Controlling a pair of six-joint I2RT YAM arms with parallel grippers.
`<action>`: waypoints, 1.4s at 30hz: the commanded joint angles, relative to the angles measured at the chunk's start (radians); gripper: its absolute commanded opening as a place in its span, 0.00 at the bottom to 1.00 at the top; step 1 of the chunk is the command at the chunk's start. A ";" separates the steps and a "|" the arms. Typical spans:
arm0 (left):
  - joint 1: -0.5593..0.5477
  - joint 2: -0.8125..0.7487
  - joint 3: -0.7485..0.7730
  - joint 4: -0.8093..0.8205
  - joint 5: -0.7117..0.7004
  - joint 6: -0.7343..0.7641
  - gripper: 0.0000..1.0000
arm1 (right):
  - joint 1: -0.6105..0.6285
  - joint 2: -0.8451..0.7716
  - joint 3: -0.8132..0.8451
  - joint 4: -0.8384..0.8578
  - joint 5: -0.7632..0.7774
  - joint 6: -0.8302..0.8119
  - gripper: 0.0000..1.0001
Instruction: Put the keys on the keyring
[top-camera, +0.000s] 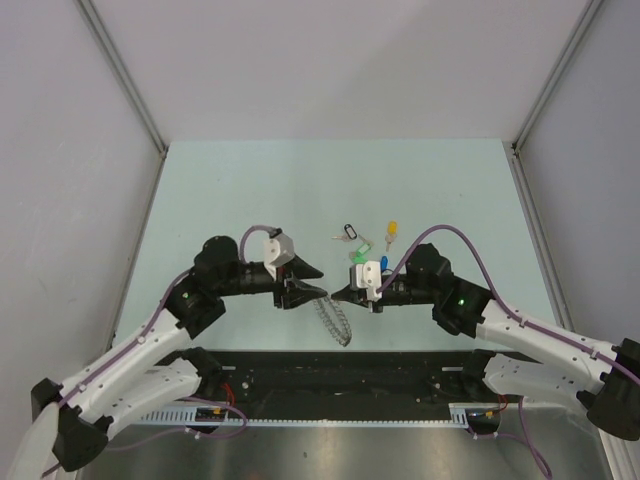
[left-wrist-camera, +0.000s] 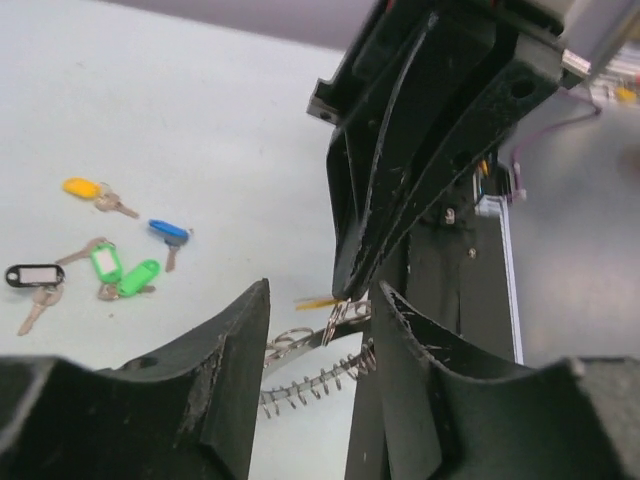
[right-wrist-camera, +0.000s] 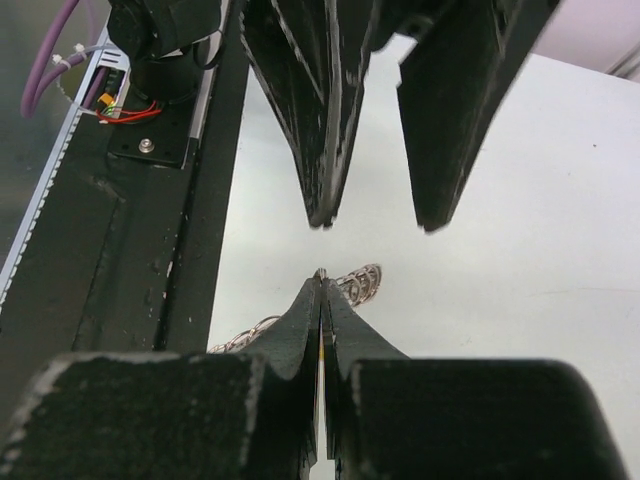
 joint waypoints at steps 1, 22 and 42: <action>0.006 0.104 0.118 -0.226 0.173 0.233 0.51 | 0.005 -0.026 0.040 0.019 -0.030 -0.019 0.00; -0.037 0.329 0.282 -0.510 0.221 0.495 0.25 | 0.007 -0.018 0.046 0.003 -0.053 -0.026 0.00; -0.050 0.274 0.233 -0.413 0.213 0.419 0.00 | -0.001 -0.026 0.052 -0.030 -0.047 -0.033 0.00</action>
